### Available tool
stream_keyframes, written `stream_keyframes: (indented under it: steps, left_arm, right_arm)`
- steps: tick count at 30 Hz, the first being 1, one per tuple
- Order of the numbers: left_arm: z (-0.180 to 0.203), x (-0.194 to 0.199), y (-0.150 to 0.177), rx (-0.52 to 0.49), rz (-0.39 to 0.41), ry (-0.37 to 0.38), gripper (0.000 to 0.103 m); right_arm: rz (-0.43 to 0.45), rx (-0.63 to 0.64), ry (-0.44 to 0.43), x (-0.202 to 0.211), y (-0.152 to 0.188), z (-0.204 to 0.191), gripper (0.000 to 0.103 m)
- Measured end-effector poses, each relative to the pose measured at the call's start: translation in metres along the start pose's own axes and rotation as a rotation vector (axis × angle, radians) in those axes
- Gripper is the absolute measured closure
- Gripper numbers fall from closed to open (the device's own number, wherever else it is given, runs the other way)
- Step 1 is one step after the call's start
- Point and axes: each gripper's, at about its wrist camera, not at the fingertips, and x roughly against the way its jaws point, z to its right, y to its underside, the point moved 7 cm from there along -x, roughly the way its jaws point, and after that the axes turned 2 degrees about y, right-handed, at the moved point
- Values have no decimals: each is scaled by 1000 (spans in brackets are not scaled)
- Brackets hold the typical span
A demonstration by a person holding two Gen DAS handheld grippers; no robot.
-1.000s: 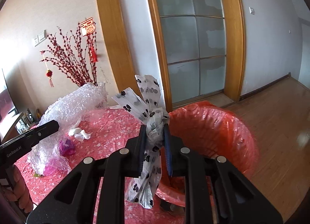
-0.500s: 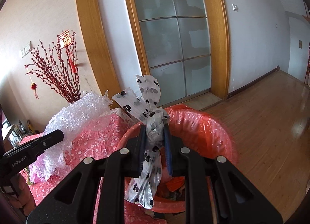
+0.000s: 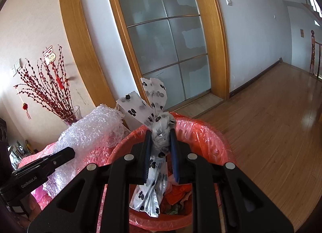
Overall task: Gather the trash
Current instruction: 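Carry the paw-print bag and bubble wrap over the basket with both tools, then open both tools over the basket to drop the paw-print bag and bubble wrap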
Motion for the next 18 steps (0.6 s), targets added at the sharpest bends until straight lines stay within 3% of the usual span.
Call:
stream_keyframes:
  steps: [13,16,18]
  left_arm:
    - [8,-47,6,38,-66,43,83]
    - [6,-54,9,48,-79,41,75]
    - [4,-57,11,52,-86,36,66]
  right_arm:
    - [-13,-39,16,-22,-5,15,84]
    - [-25,-46,17,-26,-3,17,82]
    - [-37,-51,18,-30,0,20,72]
